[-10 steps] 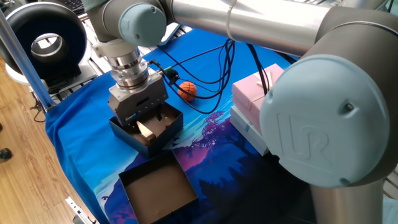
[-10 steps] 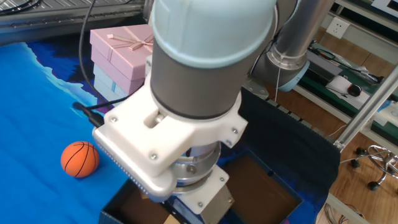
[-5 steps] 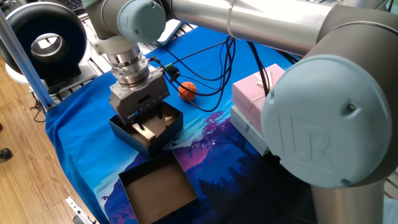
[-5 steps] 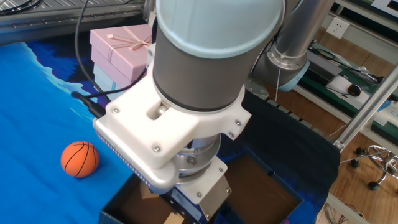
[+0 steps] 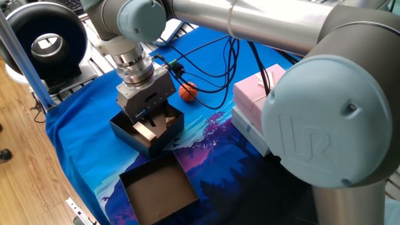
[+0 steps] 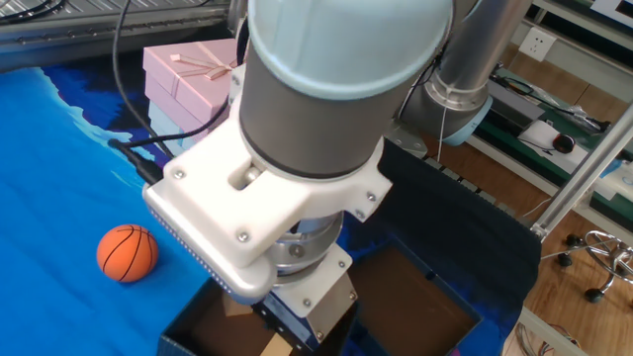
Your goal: Take everything out of the gift box
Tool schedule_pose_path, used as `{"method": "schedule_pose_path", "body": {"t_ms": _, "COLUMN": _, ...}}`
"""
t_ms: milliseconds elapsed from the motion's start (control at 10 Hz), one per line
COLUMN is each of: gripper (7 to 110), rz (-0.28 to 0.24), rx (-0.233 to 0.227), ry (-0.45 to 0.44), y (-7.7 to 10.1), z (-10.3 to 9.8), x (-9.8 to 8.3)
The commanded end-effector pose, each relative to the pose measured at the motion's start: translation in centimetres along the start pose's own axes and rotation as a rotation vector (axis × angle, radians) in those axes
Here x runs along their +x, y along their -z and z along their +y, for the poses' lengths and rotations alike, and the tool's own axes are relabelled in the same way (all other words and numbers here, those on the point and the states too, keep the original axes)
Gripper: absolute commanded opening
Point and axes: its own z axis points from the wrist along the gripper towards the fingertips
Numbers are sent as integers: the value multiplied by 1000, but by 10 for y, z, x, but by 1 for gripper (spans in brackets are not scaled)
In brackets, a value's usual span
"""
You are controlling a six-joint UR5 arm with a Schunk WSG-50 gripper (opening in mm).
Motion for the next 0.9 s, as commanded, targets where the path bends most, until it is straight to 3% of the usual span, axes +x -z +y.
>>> {"method": "schedule_pose_path", "body": {"t_ms": 0, "gripper": 44, "rz": 12, "rx": -22, "ry": -7, "y": -5, "z": 4, "x": 2}}
{"method": "schedule_pose_path", "body": {"t_ms": 300, "gripper": 44, "rz": 18, "rx": -42, "ry": -15, "y": -9, "z": 12, "x": 4}}
{"method": "schedule_pose_path", "body": {"t_ms": 800, "gripper": 44, "rz": 43, "rx": -114, "ry": -43, "y": -6, "z": 40, "x": 15}}
